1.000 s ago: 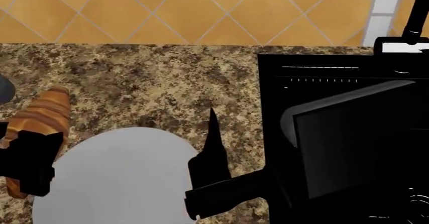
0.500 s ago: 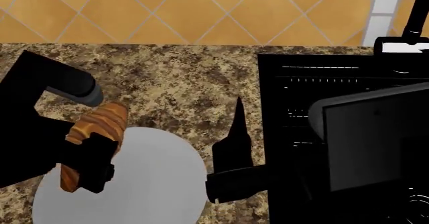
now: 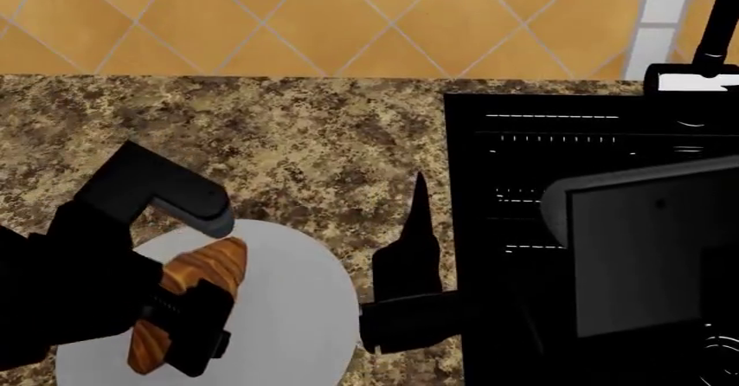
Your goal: Place the pastries on the plates.
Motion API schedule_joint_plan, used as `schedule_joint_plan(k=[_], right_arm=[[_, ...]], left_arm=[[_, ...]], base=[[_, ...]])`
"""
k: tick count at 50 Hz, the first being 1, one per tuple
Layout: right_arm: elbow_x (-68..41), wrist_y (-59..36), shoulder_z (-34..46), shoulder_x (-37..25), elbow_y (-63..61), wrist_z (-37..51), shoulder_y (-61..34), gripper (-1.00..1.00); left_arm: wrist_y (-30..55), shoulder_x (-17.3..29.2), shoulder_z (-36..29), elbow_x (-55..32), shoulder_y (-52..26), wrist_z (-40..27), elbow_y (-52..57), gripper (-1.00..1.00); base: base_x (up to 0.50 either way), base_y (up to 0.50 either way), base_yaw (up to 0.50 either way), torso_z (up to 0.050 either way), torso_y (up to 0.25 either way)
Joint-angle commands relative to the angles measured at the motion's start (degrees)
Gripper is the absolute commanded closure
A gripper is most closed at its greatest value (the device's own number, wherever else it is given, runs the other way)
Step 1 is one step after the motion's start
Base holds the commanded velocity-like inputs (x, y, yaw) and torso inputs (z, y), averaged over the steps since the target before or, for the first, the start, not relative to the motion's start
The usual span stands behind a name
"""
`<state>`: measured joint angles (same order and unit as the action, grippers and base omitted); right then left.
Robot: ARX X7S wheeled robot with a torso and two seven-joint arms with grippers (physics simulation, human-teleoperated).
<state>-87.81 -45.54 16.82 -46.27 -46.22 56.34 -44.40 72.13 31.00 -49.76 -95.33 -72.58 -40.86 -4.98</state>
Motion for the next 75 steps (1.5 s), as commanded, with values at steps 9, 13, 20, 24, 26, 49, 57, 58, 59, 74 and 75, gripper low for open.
schedule_joint_plan(k=[9, 13, 20, 24, 26, 49, 57, 58, 59, 74, 75], right_arm=[[-0.6, 1.5, -1.5, 1.1, -0.6, -1.1, 0.7, -1.0], [-0.4, 1.7, -1.5, 1.0, -0.6, -1.3, 1.0, -1.0], [-0.5, 1.8, -1.6, 0.8, -0.7, -1.3, 1.1, -1.0], [-0.2, 2.0, -1.6, 0.8, -0.7, -1.4, 1.5, -1.0], [-0.4, 2.0, -1.6, 0.8, -0.7, -1.3, 1.3, -1.0], [4.7, -0.7, 1.9, 3.2, 4.6, -7.0, -5.2, -1.0], [8.4, 0.4, 2.1, 3.6, 6.7, -10.5, -4.7, -1.0], [8.7, 0.8, 1.8, 3.4, 7.0, -10.8, -4.2, -1.0], [8.7, 0.9, 1.6, 3.2, 7.0, -10.9, -4.0, -1.0], [18.4, 11.3, -6.7, -1.4, 3.0, -7.7, 13.9, -1.0], [18.4, 11.6, -7.0, -1.3, 3.0, -7.6, 14.1, -1.0]], left_arm=[[-1.3, -1.9, -0.1, 2.6, -0.8, 2.5, -2.4, 1.0], [-1.3, -2.1, -0.4, 3.2, -1.1, 3.0, -2.6, -1.0], [-1.7, -1.9, -0.5, 3.2, -0.9, 3.0, -2.1, -1.0], [-1.8, -1.9, -0.4, 3.2, -1.1, 3.0, -2.1, -1.0], [-1.7, -1.6, 0.2, 2.2, -1.7, 2.2, -1.6, -1.0], [-21.3, 16.8, 24.0, -14.8, 7.0, -15.9, 28.1, -1.0], [-33.3, 22.2, 32.2, -3.9, 26.2, -17.0, 38.1, -1.0], [-35.6, 21.9, 33.4, -1.3, 29.0, -16.7, 39.2, -1.0], [-35.8, 21.9, 33.4, 0.8, 29.8, -17.0, 39.8, -1.0], [-51.9, 20.6, 43.6, 16.3, 56.5, -15.5, 44.5, -1.0], [-52.1, 20.1, 43.3, 17.2, 56.5, -15.2, 43.7, -1.0]], base=[[0.0, 0.0, 0.0, 0.0, 0.0], [0.0, 0.0, 0.0, 0.0, 0.0], [0.0, 0.0, 0.0, 0.0, 0.0], [0.0, 0.0, 0.0, 0.0, 0.0], [0.0, 0.0, 0.0, 0.0, 0.0], [0.0, 0.0, 0.0, 0.0, 0.0], [0.0, 0.0, 0.0, 0.0, 0.0], [0.0, 0.0, 0.0, 0.0, 0.0], [0.0, 0.0, 0.0, 0.0, 0.0], [0.0, 0.0, 0.0, 0.0, 0.0], [0.0, 0.0, 0.0, 0.0, 0.0]])
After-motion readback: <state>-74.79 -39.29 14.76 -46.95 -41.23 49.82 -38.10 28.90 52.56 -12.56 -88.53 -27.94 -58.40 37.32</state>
